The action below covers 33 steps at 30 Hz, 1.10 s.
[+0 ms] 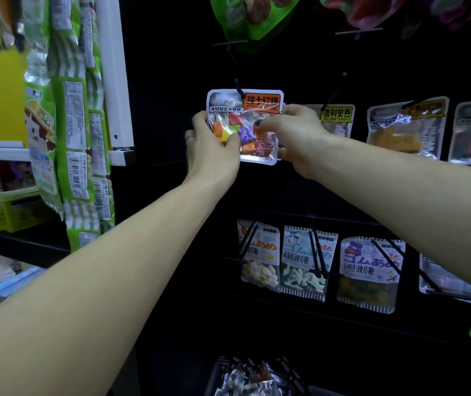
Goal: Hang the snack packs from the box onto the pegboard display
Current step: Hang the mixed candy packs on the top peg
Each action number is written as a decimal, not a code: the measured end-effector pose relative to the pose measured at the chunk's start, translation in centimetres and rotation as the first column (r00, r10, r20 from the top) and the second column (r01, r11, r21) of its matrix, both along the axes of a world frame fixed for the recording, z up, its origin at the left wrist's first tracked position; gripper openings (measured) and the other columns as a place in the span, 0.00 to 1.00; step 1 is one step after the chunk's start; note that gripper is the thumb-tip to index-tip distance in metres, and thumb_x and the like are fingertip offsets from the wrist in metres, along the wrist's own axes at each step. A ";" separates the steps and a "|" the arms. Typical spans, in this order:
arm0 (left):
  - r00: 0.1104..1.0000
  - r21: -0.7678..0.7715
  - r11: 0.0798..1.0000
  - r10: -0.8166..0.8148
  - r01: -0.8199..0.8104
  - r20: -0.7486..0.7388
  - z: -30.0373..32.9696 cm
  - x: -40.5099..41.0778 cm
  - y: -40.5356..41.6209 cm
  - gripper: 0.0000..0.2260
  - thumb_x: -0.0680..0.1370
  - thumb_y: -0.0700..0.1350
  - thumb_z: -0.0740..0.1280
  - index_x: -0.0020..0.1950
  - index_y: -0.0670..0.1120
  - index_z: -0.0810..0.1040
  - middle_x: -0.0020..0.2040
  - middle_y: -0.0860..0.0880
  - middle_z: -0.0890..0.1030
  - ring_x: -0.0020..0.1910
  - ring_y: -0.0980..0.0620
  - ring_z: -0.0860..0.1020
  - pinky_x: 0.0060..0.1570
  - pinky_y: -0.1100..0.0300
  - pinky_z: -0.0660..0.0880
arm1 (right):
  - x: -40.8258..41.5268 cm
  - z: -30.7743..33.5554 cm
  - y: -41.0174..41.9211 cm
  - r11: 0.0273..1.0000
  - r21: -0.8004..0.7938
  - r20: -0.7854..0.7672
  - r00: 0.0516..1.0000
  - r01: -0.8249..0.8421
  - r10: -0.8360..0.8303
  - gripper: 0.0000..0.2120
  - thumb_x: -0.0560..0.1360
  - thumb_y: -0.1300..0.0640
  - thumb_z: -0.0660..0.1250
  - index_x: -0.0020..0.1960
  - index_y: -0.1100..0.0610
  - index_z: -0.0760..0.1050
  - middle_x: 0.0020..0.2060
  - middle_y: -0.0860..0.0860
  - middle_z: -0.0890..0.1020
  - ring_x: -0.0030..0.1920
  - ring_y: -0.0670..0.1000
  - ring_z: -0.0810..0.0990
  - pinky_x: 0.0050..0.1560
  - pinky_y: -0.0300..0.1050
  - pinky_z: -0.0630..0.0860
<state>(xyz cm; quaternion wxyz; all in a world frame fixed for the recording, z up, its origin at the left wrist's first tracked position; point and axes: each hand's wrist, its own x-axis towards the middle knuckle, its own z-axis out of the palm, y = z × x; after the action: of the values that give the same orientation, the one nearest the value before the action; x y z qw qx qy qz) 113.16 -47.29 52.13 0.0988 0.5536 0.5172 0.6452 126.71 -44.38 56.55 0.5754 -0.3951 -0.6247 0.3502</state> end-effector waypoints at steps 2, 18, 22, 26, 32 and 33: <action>1.000 -0.032 0.999 0.020 -0.020 -0.019 -0.1 0.2 1.3 0.27 0.84 0.47 0.66 0.81 0.51 0.58 0.73 0.45 0.66 0.67 0.48 0.72 0.57 0.59 0.68 | -0.2 0.0 1.6 0.999 -0.005 0.041 0.998 0.037 -0.036 0.09 0.75 0.66 0.72 0.55 0.59 0.79 0.48 0.56 0.87 0.45 0.56 0.88 0.51 0.55 0.85; 0.996 -0.199 0.980 0.007 -0.025 -0.087 -1.3 1.4 8.1 0.25 0.84 0.49 0.63 0.81 0.55 0.61 0.72 0.45 0.72 0.57 0.46 0.76 0.52 0.59 0.68 | 0.2 -1.8 7.1 0.943 -0.017 0.322 0.895 0.333 -0.310 0.13 0.82 0.49 0.65 0.53 0.60 0.73 0.49 0.57 0.83 0.50 0.57 0.86 0.55 0.55 0.84; 0.997 -0.273 0.962 0.000 -0.023 -0.083 -2.1 1.7 5.5 0.26 0.84 0.49 0.62 0.81 0.53 0.58 0.75 0.43 0.65 0.53 0.44 0.73 0.52 0.58 0.68 | 1.2 -3.2 4.9 0.931 -0.035 0.376 0.868 0.363 -0.324 0.27 0.80 0.47 0.66 0.72 0.62 0.67 0.59 0.58 0.81 0.49 0.57 0.80 0.45 0.49 0.78; 0.989 -0.260 0.965 -0.011 -0.027 -0.145 -3.5 3.2 0.9 0.29 0.84 0.49 0.63 0.82 0.52 0.55 0.76 0.43 0.62 0.57 0.45 0.74 0.54 0.58 0.68 | 3.5 -4.8 0.3 0.928 0.042 0.402 0.844 0.370 -0.355 0.26 0.82 0.48 0.65 0.72 0.61 0.65 0.53 0.55 0.78 0.43 0.53 0.76 0.33 0.45 0.67; 0.934 0.014 0.997 -0.062 0.071 -0.353 -8.6 7.9 -8.0 0.21 0.82 0.44 0.66 0.74 0.48 0.68 0.67 0.49 0.69 0.56 0.58 0.72 0.50 0.65 0.67 | 8.0 -8.7 -9.5 0.934 0.127 0.325 0.875 0.335 -0.358 0.11 0.79 0.49 0.68 0.55 0.54 0.71 0.43 0.47 0.76 0.41 0.47 0.76 0.38 0.42 0.69; 0.926 0.049 0.992 -0.091 0.117 -0.367 -10.1 8.8 -9.5 0.20 0.81 0.43 0.67 0.73 0.47 0.69 0.66 0.49 0.70 0.57 0.57 0.72 0.52 0.65 0.68 | 8.9 -9.9 -11.1 0.935 0.125 0.307 0.883 0.333 -0.355 0.10 0.79 0.50 0.68 0.55 0.54 0.72 0.43 0.47 0.77 0.42 0.47 0.77 0.40 0.42 0.71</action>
<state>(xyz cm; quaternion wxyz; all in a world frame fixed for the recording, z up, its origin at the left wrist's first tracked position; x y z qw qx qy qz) 121.91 -56.80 41.98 0.0158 0.6931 0.4735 0.5433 135.58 -55.48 46.65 0.5308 -0.5319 -0.6423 0.1510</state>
